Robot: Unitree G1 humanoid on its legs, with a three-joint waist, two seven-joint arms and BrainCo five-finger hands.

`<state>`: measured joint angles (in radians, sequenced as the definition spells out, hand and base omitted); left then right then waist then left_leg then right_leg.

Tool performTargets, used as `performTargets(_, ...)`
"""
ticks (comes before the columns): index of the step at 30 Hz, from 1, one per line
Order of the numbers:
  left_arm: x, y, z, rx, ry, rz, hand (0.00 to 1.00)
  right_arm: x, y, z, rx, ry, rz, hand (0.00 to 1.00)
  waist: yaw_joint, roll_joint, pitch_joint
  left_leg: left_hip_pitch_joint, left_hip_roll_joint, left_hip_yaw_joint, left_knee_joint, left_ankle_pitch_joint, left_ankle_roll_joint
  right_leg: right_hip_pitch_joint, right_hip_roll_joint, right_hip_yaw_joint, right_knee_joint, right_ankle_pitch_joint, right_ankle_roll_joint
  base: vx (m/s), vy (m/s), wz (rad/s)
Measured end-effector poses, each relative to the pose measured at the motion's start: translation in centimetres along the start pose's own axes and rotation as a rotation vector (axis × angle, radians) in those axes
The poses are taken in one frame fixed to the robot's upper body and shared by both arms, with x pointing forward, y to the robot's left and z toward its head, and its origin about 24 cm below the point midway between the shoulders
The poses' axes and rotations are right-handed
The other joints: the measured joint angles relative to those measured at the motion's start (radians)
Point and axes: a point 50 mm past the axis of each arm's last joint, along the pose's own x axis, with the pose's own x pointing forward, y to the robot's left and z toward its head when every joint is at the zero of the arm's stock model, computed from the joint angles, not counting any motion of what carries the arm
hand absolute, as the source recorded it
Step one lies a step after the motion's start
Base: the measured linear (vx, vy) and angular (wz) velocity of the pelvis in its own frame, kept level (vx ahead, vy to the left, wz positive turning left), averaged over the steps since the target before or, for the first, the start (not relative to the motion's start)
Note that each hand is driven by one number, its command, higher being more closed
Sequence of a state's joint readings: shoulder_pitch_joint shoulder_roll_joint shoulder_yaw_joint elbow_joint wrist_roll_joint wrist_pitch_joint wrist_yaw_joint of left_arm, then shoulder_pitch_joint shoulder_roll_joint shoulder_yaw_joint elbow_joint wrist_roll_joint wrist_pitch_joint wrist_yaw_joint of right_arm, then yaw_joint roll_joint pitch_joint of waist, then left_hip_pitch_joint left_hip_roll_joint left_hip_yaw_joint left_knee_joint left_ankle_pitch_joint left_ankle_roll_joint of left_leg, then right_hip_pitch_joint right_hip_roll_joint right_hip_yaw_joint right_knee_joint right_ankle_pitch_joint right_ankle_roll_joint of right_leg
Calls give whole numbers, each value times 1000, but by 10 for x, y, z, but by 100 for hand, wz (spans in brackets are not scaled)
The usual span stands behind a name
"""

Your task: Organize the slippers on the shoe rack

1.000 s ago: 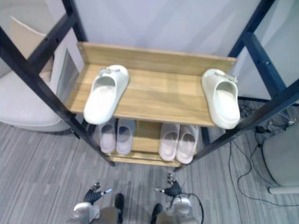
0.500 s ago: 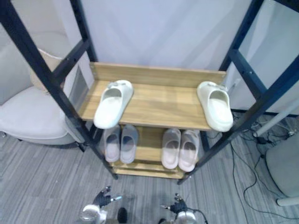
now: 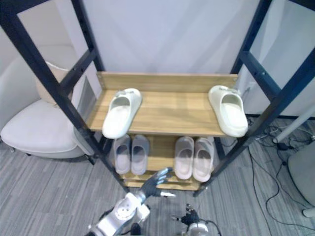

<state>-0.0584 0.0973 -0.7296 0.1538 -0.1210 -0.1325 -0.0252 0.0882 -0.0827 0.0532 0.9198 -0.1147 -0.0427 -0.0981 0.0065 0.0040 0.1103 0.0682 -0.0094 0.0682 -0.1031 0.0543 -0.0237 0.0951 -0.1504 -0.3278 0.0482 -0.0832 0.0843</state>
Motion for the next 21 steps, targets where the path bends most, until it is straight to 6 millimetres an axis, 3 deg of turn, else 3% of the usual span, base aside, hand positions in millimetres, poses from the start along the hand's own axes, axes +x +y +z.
performTargets(7, 19, 10, 54, 29, -221, 14, 0, 1, 3, 4, -33, -14, 14, 0, -4, -1, -1, -6, -1, -1, 0, -2, 2, 4, 10, 2, -23, 8, -3, 59, -11, -2)
performTargets(13, 22, 30, 116, 51, -478, 113, 0, 0, 2, 2, -36, -10, 3, 0, -8, -2, -16, -15, 6, 3, 0, -3, 2, -2, 11, 15, -28, 12, -4, 20, -13, -6)
performTargets(21, 22, 67, 153, 107, -613, 280, 0, -1, 2, 0, -34, -4, 6, 0, -13, -4, -31, -16, 9, 7, 0, -4, 2, -12, 11, 27, -19, 20, -5, -40, 11, -3)
